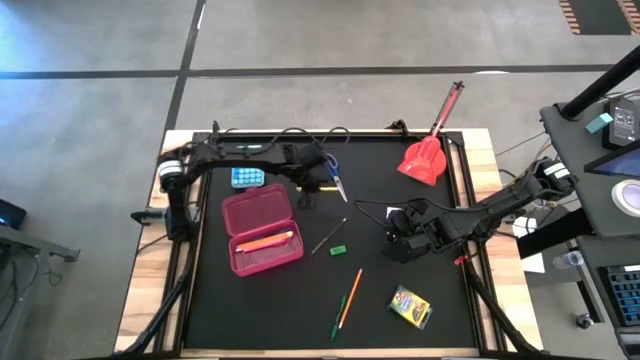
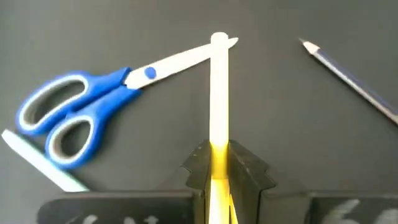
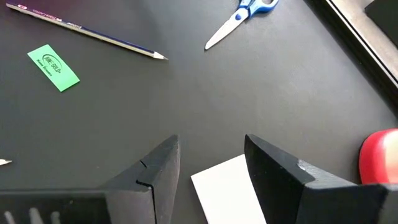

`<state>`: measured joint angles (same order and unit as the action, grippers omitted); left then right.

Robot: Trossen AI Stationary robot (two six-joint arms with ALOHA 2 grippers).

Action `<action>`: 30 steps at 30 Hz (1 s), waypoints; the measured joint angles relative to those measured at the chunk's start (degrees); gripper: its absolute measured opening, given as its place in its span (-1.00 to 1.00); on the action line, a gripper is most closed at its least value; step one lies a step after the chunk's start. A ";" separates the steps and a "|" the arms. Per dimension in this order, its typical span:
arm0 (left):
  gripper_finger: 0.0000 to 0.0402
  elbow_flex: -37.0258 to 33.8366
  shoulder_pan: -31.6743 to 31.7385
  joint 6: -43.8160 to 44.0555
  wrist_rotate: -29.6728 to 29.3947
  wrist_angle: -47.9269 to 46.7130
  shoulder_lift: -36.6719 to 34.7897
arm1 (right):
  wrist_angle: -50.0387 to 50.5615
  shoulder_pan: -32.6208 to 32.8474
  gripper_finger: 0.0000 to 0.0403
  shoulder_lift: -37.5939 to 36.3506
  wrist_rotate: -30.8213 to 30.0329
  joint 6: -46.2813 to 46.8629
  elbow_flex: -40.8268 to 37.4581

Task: Pack school essentials
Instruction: Put the yellow pen into the pink supply box

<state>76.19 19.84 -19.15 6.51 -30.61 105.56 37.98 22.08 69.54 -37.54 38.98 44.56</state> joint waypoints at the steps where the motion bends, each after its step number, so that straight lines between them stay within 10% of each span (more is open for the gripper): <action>1: -0.91 -0.18 -0.11 1.29 -0.02 -1.35 -1.34 | -0.08 -0.01 -0.15 0.00 0.01 0.00 0.00; 20: -0.91 -25.34 -20.54 42.60 -5.86 -8.84 -31.56 | -2.67 0.01 -0.15 0.00 0.07 0.00 0.04; 30: -0.91 -34.60 -25.04 50.11 -7.49 -3.08 -32.51 | -2.91 0.00 -0.15 0.00 0.09 0.00 0.04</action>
<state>41.59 -5.20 30.96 -0.98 -33.70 73.04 35.07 22.08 69.54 -37.45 38.98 44.60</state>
